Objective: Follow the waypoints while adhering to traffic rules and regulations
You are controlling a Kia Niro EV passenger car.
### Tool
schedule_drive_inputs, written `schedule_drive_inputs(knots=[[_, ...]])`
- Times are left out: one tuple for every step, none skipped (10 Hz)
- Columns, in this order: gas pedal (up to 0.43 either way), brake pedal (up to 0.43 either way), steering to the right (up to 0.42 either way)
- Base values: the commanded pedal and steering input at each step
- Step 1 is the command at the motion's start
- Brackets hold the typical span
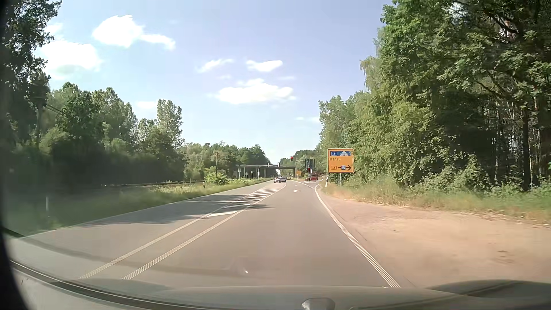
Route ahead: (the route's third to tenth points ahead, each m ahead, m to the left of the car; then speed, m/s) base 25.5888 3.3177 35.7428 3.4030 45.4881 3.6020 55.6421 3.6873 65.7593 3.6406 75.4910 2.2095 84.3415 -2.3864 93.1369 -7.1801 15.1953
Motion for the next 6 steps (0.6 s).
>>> schedule_drive_inputs(knots=[[0.0,0.043,0.007],[0.0,0.055,0.007],[0.0,0.061,0.007],[0.0,0.073,0.007],[0.0,0.079,0.007],[0.0,0.079,0.007]])
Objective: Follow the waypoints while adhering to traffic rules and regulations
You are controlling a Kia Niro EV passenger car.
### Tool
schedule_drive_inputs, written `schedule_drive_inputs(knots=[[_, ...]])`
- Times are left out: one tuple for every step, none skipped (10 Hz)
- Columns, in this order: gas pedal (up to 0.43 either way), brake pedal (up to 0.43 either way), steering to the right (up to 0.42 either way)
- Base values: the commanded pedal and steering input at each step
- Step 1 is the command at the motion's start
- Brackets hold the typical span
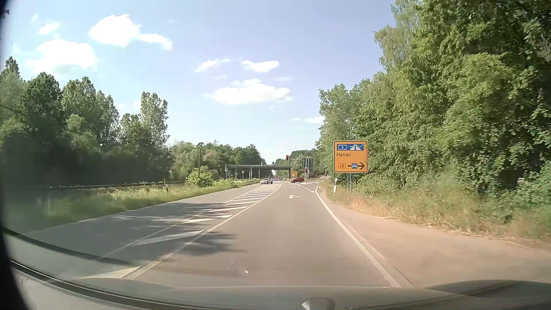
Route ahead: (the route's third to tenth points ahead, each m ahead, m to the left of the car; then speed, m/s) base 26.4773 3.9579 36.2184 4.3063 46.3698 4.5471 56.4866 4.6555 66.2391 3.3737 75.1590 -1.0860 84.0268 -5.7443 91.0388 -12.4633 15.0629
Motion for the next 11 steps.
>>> schedule_drive_inputs(knots=[[0.0,0.085,0.007],[0.0,0.091,0.007],[0.0,0.104,0.007],[0.0,0.116,0.007],[0.0,0.122,0.007],[0.0,0.128,0.006],[0.0,0.14,0.006],[0.0,0.152,0.006],[0.0,0.165,0.006],[0.0,0.177,0.006],[0.0,0.183,0.006]])
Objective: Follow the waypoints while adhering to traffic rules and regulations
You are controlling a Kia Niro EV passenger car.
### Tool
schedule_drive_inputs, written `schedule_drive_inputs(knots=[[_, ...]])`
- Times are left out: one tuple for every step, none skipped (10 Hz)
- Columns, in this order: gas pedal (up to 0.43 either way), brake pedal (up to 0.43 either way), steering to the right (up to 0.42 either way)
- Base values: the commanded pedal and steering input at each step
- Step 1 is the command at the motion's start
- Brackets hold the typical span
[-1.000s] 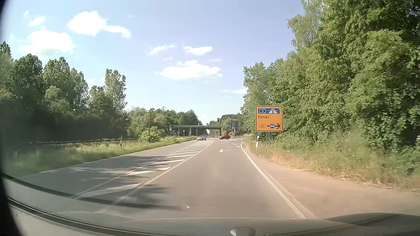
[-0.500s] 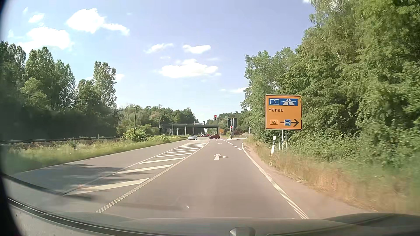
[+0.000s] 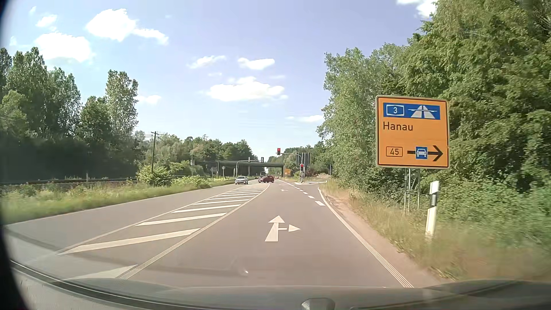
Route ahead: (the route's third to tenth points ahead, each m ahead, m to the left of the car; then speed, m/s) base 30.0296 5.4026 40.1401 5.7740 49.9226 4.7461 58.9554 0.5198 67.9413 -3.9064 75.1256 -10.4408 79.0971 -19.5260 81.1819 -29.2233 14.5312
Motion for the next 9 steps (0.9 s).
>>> schedule_drive_inputs(knots=[[0.0,0.189,0.006],[0.0,0.189,0.006],[0.0,0.189,0.006],[0.0,0.195,0.006],[0.0,0.195,0.006],[0.0,0.195,0.006],[0.0,0.195,0.006],[0.0,0.195,0.006],[0.0,0.195,0.006]])
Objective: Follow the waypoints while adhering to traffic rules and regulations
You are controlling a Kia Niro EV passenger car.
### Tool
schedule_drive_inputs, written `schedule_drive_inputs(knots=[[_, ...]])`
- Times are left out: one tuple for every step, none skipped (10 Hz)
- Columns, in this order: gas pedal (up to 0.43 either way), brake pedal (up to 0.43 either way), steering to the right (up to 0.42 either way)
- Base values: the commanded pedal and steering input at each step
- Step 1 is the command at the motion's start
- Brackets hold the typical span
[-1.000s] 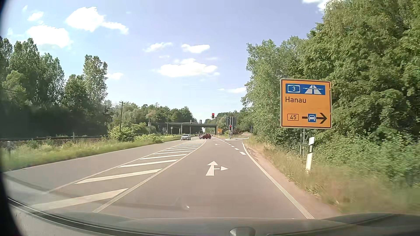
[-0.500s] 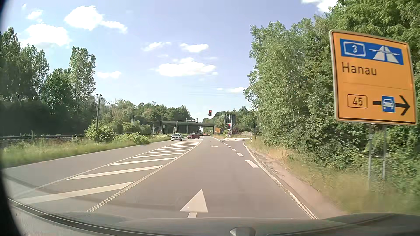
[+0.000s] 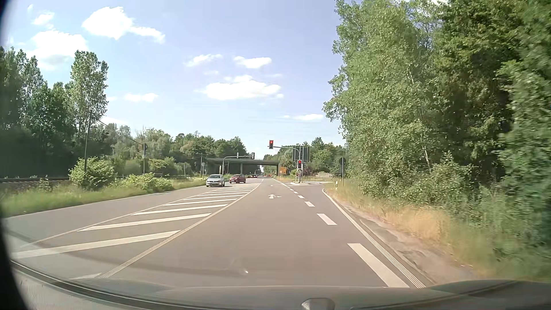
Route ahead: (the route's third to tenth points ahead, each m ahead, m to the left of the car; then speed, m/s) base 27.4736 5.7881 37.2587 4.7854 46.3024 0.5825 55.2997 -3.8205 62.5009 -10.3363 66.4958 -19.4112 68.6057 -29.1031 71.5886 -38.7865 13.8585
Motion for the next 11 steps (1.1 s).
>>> schedule_drive_inputs(knots=[[0.0,0.195,0.006],[0.0,0.195,0.006],[0.0,0.201,0.006],[0.0,0.213,0.004],[0.0,0.213,0.001],[0.0,0.213,0.0],[0.0,0.22,0.001],[0.0,0.22,0.001],[0.0,0.226,0.004],[0.0,0.238,0.005],[0.0,0.238,0.006]])
